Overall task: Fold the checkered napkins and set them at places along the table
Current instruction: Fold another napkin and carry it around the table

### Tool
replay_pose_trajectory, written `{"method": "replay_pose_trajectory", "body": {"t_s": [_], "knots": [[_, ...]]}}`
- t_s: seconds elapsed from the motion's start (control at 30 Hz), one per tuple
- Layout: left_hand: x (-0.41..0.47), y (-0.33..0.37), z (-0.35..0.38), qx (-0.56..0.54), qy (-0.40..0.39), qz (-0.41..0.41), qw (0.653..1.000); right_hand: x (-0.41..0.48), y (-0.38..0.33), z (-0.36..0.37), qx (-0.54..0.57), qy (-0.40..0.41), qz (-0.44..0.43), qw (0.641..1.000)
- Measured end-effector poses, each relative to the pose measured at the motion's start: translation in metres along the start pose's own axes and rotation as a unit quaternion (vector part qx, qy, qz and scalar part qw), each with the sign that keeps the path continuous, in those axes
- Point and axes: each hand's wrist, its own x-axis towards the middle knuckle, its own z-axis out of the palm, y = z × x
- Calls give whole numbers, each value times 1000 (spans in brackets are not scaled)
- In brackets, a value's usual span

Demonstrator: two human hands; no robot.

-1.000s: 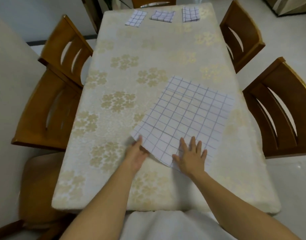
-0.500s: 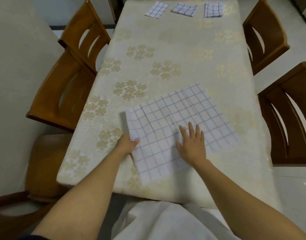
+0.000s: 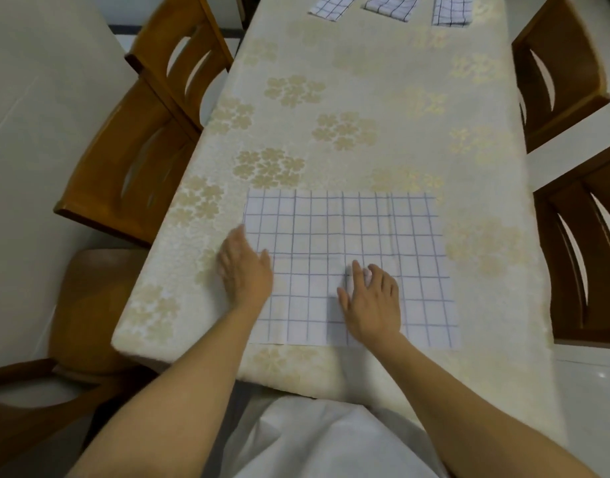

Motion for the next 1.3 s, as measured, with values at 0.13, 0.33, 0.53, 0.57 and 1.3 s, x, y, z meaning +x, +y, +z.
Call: {"method": "replay_pose_trajectory", "body": {"t_s": [0.13, 0.33, 0.53, 0.57, 1.3], "knots": [[-22, 40, 42, 84, -165, 156, 970, 47, -1, 2, 13, -40, -84, 996], [-7, 29, 62, 178, -251, 189, 933, 67, 45, 8, -20, -104, -74, 992], [28, -21, 37, 207, -227, 161, 938, 61, 95, -7, 2, -99, 28, 995], [33, -20, 38, 199, -215, 151, 944, 66, 92, -8, 5, -95, 41, 995], [52, 62, 55, 183, -138, 232, 945, 123, 37, -23, -46, -57, -9, 997]]}}
